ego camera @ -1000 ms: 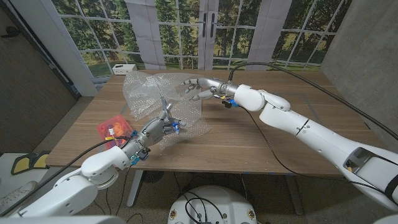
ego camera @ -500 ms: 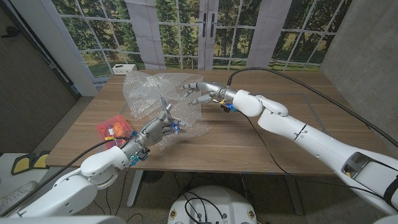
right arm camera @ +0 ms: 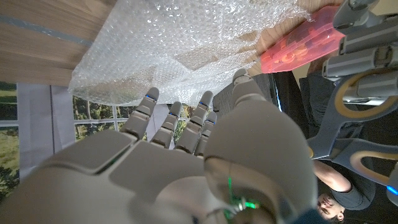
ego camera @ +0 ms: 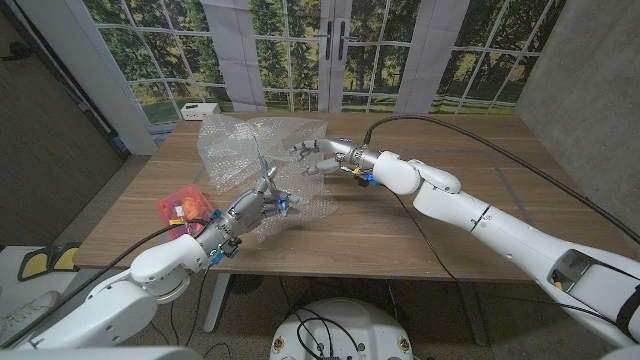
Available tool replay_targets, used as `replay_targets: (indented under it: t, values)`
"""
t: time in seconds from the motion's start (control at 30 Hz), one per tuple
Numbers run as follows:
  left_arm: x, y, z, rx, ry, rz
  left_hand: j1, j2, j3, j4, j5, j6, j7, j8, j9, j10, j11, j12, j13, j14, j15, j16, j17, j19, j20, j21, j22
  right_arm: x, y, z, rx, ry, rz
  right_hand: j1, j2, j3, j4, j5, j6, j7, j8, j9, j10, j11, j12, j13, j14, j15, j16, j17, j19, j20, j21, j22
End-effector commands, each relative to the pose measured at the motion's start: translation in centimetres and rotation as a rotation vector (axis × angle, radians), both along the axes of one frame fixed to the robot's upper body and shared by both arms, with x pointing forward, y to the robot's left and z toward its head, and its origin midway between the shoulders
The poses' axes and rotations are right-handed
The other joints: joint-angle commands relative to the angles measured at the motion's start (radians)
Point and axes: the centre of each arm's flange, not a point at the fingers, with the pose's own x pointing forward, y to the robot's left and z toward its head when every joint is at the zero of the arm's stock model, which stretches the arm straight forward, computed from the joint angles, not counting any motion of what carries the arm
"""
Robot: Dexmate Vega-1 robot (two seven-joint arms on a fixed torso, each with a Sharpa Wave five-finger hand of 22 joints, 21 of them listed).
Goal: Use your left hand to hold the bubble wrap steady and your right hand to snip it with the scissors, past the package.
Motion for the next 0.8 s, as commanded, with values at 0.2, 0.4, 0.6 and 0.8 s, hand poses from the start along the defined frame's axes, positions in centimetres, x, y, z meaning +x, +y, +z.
replay_targets:
  t: [0.2,0.4,0.6,0.8]
  values:
    - [0.5,-0.7,-0.6,-0.001,0.003,-0.009,0.006,0.014,0.0,0.0,-0.004,-0.031,0.06,0.005,0.0,0.045,-0.037,0.005,0.001,0.011,-0.011,0.009,-0.002,0.01,-0.002,0.0,-0.002,0.4,-0.1,-1.9,0.066,0.041,0.003,0.005,0.008,-0.003,-0.005,0.004,0.013,0.001,0.005,0.005,0.014,-0.001,0.002,0.006,0.013,-0.178,0.006,0.0,0.029,-0.017,0.011,0.001]
    - [0.7,-0.7,-0.8,-0.003,0.01,-0.015,0.007,0.017,0.0,0.0,-0.005,-0.031,0.061,0.004,-0.001,0.046,-0.038,0.002,-0.005,0.013,-0.006,0.011,-0.003,0.018,-0.007,0.001,-0.003,0.5,0.1,-2.7,0.072,0.027,-0.018,0.017,0.013,0.002,-0.011,0.005,0.005,0.004,0.0,0.006,0.011,-0.001,0.0,0.007,0.018,-0.181,0.008,-0.002,0.028,-0.026,0.009,0.001]
    - [0.7,-0.6,-0.8,0.0,0.002,-0.011,0.009,0.019,0.001,0.0,-0.007,-0.03,0.063,0.006,0.002,0.05,-0.04,-0.001,-0.011,0.012,-0.008,0.009,-0.008,0.016,-0.008,-0.001,-0.006,0.6,0.4,-3.2,0.077,0.019,-0.043,0.017,0.01,0.0,-0.011,0.004,0.004,0.008,-0.002,0.006,0.005,0.0,-0.003,0.008,0.024,-0.175,0.01,-0.003,0.041,-0.021,0.013,0.001]
    - [0.8,-0.6,-0.6,0.002,0.002,-0.019,0.009,0.02,0.0,0.0,-0.009,-0.032,0.063,0.005,0.005,0.054,-0.036,0.0,-0.013,0.012,-0.007,0.01,-0.009,0.018,-0.008,-0.002,-0.008,1.4,1.0,-3.5,-0.021,0.073,0.017,0.01,-0.004,-0.01,-0.01,0.002,-0.043,0.028,-0.022,0.007,-0.012,0.003,-0.013,0.008,0.013,-0.174,0.005,-0.011,0.054,-0.036,0.014,0.0]
